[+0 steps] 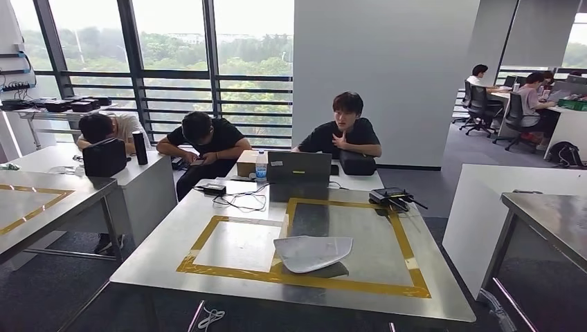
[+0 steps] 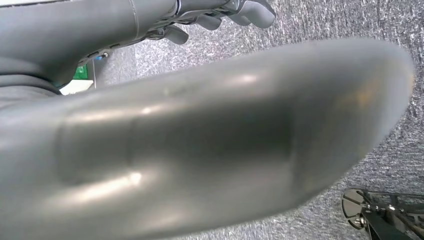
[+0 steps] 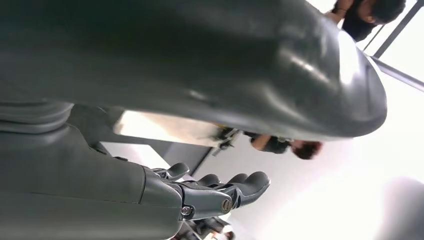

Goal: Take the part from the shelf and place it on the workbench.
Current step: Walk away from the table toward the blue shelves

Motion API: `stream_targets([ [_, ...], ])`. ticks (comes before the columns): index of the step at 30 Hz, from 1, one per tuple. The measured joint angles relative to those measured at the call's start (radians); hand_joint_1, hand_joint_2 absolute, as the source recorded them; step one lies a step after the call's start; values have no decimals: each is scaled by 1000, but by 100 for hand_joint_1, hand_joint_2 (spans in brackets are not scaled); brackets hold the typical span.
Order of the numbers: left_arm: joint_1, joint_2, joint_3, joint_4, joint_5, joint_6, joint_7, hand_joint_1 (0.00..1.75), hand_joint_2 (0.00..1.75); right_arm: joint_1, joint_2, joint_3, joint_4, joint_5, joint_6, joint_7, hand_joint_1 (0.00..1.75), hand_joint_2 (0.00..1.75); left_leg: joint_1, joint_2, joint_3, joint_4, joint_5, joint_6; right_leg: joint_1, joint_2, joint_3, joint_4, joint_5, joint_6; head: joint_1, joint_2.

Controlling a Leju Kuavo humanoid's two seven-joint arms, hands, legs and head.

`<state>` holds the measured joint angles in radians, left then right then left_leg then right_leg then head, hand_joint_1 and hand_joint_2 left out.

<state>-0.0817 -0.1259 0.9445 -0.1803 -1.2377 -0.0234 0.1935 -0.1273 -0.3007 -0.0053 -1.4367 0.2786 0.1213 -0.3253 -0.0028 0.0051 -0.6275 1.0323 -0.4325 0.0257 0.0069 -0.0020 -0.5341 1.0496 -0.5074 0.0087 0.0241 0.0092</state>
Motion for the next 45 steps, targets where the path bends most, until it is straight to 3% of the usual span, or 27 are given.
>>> stream_targets([
  [2,0,-4,0,0,-7,2,7,0,0,20,34,-8,70,15,-3,29,0,0,6,3,-1,-8,15,-14,11,0,27,-54,-4,-14,0,0],
  [4,0,-7,0,1,-20,2,16,0,0,20,78,-19,212,28,-17,50,0,0,11,4,-4,-14,22,-26,12,0,27,-73,17,-26,1,0],
  [6,-1,-9,0,2,-32,2,18,0,0,0,126,-42,431,22,-48,34,0,0,10,-1,-24,31,-25,-34,5,-4,23,-91,40,-36,-1,0],
  [8,0,-9,-1,2,-34,5,5,0,0,-3,170,-69,654,15,-79,54,0,0,12,-6,-60,147,-113,-43,1,-10,7,-93,54,-39,-2,0],
  [10,3,-3,-1,2,-28,10,-17,0,0,26,206,-82,825,21,-120,169,0,0,17,-6,-75,245,-149,-55,-2,-18,-12,-86,63,-36,-3,0],
  [12,8,9,-1,2,-21,9,-35,0,0,72,243,-91,955,20,-163,345,0,0,25,-5,-29,221,-109,-69,-10,-25,-36,-68,68,-29,-3,0],
  [14,9,17,-1,2,-17,4,-44,0,0,104,272,-111,1043,-16,-180,474,0,0,32,-12,57,98,-86,-88,-20,-23,-68,-41,71,-18,-4,0],
  [15,9,21,-1,2,-17,1,-43,0,0,110,283,-126,1073,-39,-183,502,0,0,32,-17,87,49,-90,-89,-23,-18,-81,-30,74,-10,-5,0],
  [16,8,23,-1,2,-17,-2,-40,0,0,114,291,-143,1099,-60,-185,516,0,0,30,-21,101,19,-101,-85,-23,-13,-91,-22,79,-3,-5,0],
  [18,9,29,-1,3,-21,-8,-27,0,0,119,305,-173,1142,-77,-182,507,0,0,25,-20,93,13,-101,-59,-25,-3,-100,-20,93,10,-4,0],
  [20,9,33,-1,3,-28,-13,-16,0,0,125,315,-185,1175,-73,-173,470,0,0,22,-12,79,12,-89,-33,-29,1,-109,-6,72,19,-3,0],
  [23,7,34,-1,3,-36,-14,-14,0,0,124,329,-186,1203,-53,-158,389,0,0,17,-5,46,11,-56,-8,-28,1,-146,135,-74,20,-1,0],
  [24,6,34,-1,3,-37,-14,-14,0,0,121,333,-186,1208,-43,-154,359,0,0,13,-3,31,12,-43,-5,-25,2,-156,198,-113,18,-1,0],
  [25,6,34,-2,3,-37,-14,-16,0,0,117,336,-186,1213,-32,-150,329,0,0,10,-1,15,13,-31,-3,-22,2,-154,244,-127,14,-1,0],
  [26,5,34,-3,3,-37,-14,-18,0,0,114,339,-186,1217,-22,-146,302,0,0,6,0,-1,14,-19,-2,-17,2,-138,262,-116,8,0,0],
  [28,0,33,-6,3,-37,-13,-23,0,0,107,345,-186,1222,1,-139,266,0,0,2,2,-28,16,5,-3,-6,2,-55,194,-58,-8,0,0],
  [30,-7,29,-8,3,-37,-11,-30,0,0,96,349,-186,1224,19,-136,254,0,87,0,2,-45,16,28,-7,5,1,53,45,-55,-23,0,0],
  [32,-14,25,-9,3,-37,-9,-35,0,0,85,353,-186,1226,28,-135,264,0,175,3,3,-46,8,51,-18,13,2,101,-48,-78,-32,-1,0],
  [34,-18,23,-9,3,-37,-8,-37,0,0,80,355,-186,1232,32,-137,288,0,175,7,3,-46,-7,74,-31,14,2,91,-65,-57,-40,-1,0],
  [35,-19,22,-10,3,-37,-8,-39,0,0,79,357,-185,1235,34,-140,304,0,175,7,1,-51,-7,66,-37,12,1,81,-71,-43,-46,0,0],
  [36,-18,21,-10,3,-36,-8,-41,0,44,79,358,-185,1237,36,-143,320,0,131,7,-1,-59,5,40,-42,9,1,69,-77,-26,-52,0,0],
  [39,-16,18,-10,3,-32,-1,-52,0,175,87,360,-185,1240,35,-150,378,0,0,10,-4,-81,147,-109,-57,5,0,23,-82,14,-59,-2,0],
  [40,-15,19,-10,3,-31,4,-52,0,175,90,360,-185,1241,32,-153,398,0,44,12,-4,-85,210,-126,-62,4,-2,5,-80,28,-56,-3,0],
  [41,-13,19,-10,3,-30,10,-47,0,175,92,360,-185,1242,28,-155,416,0,87,13,-4,-83,257,-112,-66,4,-4,-13,-76,40,-53,-3,0],
  [43,-8,20,-10,3,-30,19,-30,0,175,95,360,-185,1245,20,-158,449,0,175,17,-4,-38,264,-50,-70,1,-6,-50,-62,62,-43,-4,0],
  [44,-6,20,-10,3,-32,21,-22,0,175,95,359,-185,1246,17,-159,464,0,175,19,-4,11,210,-44,-71,0,-6,-66,-53,69,-38,-4,0],
  [45,-4,20,-10,3,-34,22,-18,0,175,96,358,-185,1246,15,-159,477,0,175,17,-6,74,129,-64,-69,-1,-6,-79,-43,75,-33,-4,0],
])
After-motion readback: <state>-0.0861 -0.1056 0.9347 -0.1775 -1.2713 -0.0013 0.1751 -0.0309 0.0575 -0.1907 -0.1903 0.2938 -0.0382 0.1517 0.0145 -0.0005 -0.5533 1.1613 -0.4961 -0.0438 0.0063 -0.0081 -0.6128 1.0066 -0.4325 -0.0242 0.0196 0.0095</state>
